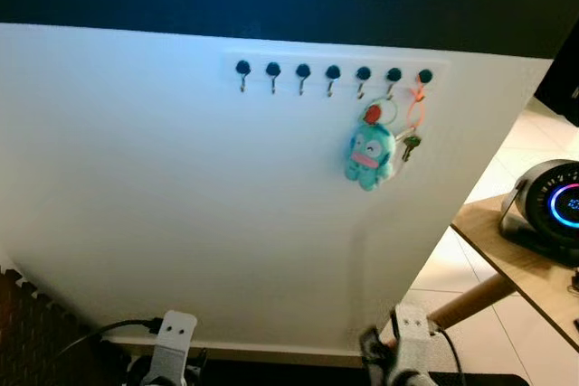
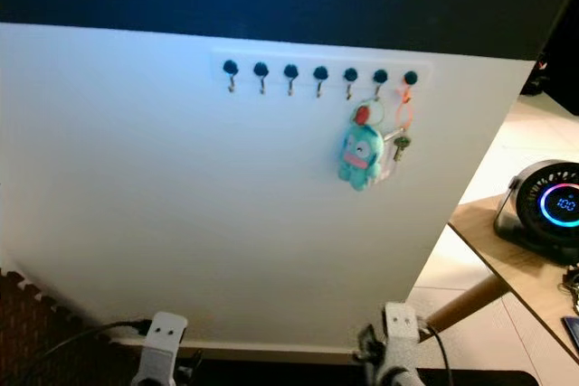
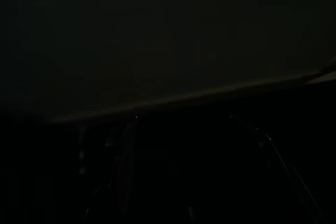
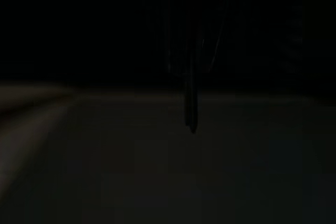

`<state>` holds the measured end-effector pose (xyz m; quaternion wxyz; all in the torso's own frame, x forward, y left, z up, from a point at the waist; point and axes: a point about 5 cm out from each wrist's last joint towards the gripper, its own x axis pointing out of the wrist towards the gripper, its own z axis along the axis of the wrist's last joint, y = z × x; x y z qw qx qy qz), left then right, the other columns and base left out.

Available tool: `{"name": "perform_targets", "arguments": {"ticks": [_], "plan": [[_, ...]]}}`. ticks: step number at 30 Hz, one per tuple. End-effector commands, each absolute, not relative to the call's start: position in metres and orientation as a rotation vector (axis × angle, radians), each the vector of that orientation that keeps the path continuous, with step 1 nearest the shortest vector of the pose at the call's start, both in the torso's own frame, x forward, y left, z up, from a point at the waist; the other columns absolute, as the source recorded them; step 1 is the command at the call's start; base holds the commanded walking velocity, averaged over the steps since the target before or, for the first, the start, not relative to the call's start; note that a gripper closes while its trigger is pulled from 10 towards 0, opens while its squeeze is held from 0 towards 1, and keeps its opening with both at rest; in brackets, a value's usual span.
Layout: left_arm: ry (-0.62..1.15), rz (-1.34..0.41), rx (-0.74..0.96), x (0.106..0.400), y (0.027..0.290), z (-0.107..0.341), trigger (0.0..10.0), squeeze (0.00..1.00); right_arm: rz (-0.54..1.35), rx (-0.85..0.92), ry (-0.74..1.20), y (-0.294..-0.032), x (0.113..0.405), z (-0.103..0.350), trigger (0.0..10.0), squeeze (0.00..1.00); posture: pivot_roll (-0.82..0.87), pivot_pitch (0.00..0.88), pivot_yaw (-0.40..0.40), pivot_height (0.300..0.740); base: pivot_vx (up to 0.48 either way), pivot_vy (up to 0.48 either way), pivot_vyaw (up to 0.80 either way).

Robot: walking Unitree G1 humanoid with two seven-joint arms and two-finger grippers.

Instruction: Hang keys on a hook

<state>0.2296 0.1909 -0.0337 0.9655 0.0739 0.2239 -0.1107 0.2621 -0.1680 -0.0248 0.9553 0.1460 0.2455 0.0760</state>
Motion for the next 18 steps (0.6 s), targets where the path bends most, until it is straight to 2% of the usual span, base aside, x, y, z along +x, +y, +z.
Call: {"name": "perform_targets", "arguments": {"ticks": [1,2,4,5,7,8,12,15,17,18], "plan": [[0.416,-0.248,0.155,0.233,0.197,-0.027,10.0,0.0,0.217,0.377,0.419,-0.163,0.276,-0.01,10.0,0.0,0.07,0.05,-0.043,0.74,0.0,0.0,0.0],[0.416,-0.248,0.155,0.233,0.197,-0.027,10.0,0.0,0.217,0.377,0.419,-0.163,0.276,-0.01,10.0,0.0,0.07,0.05,-0.043,0.74,0.0,0.0,0.0],[0.387,-0.298,0.135,0.235,0.196,-0.022,10.0,0.0,0.337,0.508,0.363,-0.147,0.286,0.004,10.0,0.0,0.07,0.051,-0.051,0.74,0.0,0.0,0.0],[0.387,-0.298,0.135,0.235,0.196,-0.022,10.0,0.0,0.337,0.508,0.363,-0.147,0.286,0.004,10.0,0.0,0.07,0.051,-0.051,0.74,0.0,0.0,0.0],[0.347,-0.364,0.102,0.237,0.191,-0.016,10.0,0.0,0.493,0.557,0.343,-0.131,0.291,0.014,10.0,0.0,0.08,0.045,-0.056,0.74,0.0,0.0,0.0],[0.347,-0.364,0.102,0.237,0.191,-0.016,10.0,0.0,0.493,0.557,0.343,-0.131,0.291,0.014,10.0,0.0,0.08,0.045,-0.056,0.74,0.0,0.0,0.0],[0.31,-0.426,0.098,0.239,0.186,-0.01,10.0,0.0,0.596,0.536,0.358,-0.123,0.29,0.016,10.0,0.0,0.08,0.044,-0.061,0.74,0.0,0.0,0.0],[0.209,-0.531,0.11,0.241,0.189,0.009,10.0,0.0,0.779,0.405,0.368,-0.127,0.284,0.019,10.0,0.0,0.09,0.031,-0.069,0.74,0.0,0.0,0.0],[0.209,-0.531,0.11,0.241,0.189,0.009,10.0,0.0,0.779,0.405,0.368,-0.127,0.284,0.019,10.0,0.0,0.09,0.031,-0.069,0.74,0.0,0.0,0.0],[0.19,-0.556,0.099,0.242,0.19,0.013,10.0,0.0,0.838,0.358,0.373,-0.129,0.281,0.019,10.0,0.0,0.09,0.03,-0.069,0.74,0.0,0.0,0.0]]}}
